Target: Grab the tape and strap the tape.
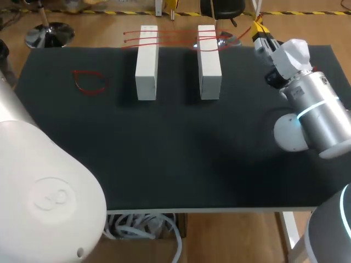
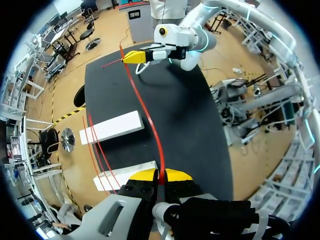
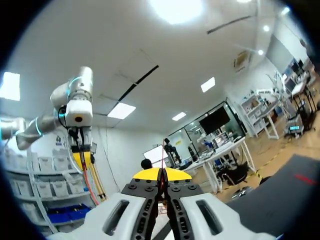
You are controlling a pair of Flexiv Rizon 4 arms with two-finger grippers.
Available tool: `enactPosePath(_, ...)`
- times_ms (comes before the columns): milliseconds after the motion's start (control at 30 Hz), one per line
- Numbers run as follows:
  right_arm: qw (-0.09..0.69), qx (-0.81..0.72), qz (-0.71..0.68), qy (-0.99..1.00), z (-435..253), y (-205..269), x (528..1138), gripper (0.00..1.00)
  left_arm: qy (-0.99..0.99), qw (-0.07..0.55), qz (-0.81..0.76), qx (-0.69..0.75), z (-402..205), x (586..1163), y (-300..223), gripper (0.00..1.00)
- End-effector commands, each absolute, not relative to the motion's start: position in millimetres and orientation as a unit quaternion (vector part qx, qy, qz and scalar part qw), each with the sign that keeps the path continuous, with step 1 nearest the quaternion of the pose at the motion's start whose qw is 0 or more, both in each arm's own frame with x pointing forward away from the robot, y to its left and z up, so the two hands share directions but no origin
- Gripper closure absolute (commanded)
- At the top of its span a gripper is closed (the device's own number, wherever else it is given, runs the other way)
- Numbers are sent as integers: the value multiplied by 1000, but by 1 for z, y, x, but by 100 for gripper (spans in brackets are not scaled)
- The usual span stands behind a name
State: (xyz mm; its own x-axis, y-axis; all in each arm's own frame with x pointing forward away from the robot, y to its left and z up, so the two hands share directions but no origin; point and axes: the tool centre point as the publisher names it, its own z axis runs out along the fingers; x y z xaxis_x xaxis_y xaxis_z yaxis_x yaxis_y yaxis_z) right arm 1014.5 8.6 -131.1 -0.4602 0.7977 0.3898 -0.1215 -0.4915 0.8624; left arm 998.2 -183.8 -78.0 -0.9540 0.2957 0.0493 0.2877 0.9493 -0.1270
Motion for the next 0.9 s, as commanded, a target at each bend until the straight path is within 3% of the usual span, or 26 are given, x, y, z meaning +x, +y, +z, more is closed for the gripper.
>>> enactPosePath(33, 328, 415, 707, 469, -119, 7, 1015, 100, -987, 33, 58, -148, -78, 997, -184, 100)
enactPosePath(900, 547, 181, 496, 649, -103, 11, 1009, 100, -987, 33, 58, -148, -78, 997, -184, 100)
